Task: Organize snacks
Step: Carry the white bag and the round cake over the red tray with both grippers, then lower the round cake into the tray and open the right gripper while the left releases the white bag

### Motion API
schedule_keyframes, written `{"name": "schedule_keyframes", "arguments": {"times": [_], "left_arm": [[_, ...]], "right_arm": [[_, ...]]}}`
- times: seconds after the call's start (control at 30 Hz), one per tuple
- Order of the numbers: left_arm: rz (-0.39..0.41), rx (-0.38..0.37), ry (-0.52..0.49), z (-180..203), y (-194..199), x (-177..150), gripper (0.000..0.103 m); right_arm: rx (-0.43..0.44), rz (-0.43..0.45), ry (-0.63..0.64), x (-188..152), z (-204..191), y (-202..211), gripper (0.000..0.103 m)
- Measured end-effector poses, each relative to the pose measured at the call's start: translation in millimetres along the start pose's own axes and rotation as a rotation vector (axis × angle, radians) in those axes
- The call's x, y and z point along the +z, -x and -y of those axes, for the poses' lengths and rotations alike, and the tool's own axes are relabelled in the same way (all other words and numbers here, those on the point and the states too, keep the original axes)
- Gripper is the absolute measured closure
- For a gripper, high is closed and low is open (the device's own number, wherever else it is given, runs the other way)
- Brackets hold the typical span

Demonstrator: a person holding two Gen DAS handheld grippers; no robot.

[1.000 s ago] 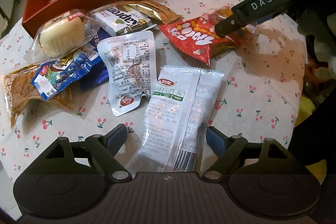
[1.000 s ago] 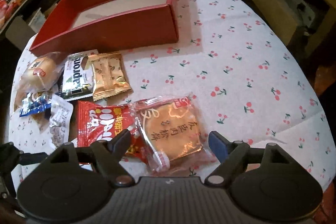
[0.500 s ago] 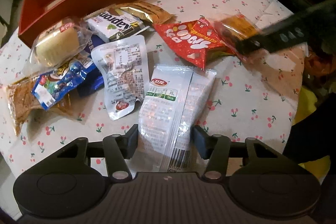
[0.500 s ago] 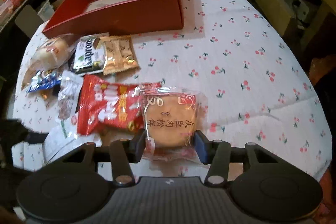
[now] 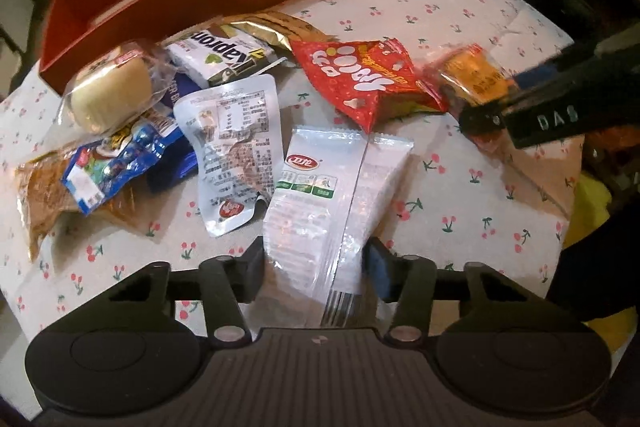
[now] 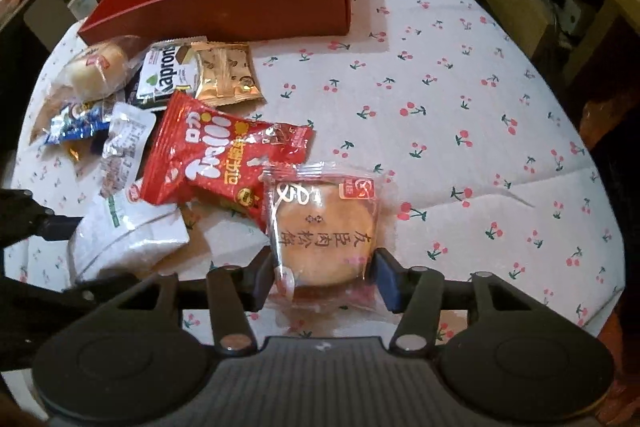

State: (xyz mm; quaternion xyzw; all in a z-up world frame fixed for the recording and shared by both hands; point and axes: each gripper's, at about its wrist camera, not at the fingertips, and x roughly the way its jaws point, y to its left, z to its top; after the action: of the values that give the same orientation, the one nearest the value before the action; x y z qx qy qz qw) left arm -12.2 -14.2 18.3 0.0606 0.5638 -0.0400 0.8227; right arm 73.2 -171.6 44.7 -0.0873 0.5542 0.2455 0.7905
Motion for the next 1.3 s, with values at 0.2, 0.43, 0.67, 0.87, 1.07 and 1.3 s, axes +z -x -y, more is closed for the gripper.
{"name": "schedule_keyframes", "arguments": {"times": [0.2,0.43,0.67,0.87,1.07,1.3], "left_arm": [[0.005,0.030,0.030,0,11,-8,0.052],[0.030,0.063,0.077,-2,33,-17,0.053],[0.126,0.031,0.125,-19,66,5,0.053],[0.176,0.032,0.189,-54,62,50,0.053],[0.196,0.040,0.261,-86,49,91,0.053],[0.211,0.081,0.312,-109,36,127,0.053]], "right_arm": [[0.014,0.043,0.010,-13,-9,16,0.054],[0.064,0.120,0.024,-13,-24,44,0.054],[0.076,0.184,0.017,12,-41,61,0.054],[0.087,0.220,0.004,61,-58,53,0.054],[0.091,0.251,-0.038,109,-59,39,0.054],[0.071,0.266,-0.060,155,-59,20,0.054]]}}
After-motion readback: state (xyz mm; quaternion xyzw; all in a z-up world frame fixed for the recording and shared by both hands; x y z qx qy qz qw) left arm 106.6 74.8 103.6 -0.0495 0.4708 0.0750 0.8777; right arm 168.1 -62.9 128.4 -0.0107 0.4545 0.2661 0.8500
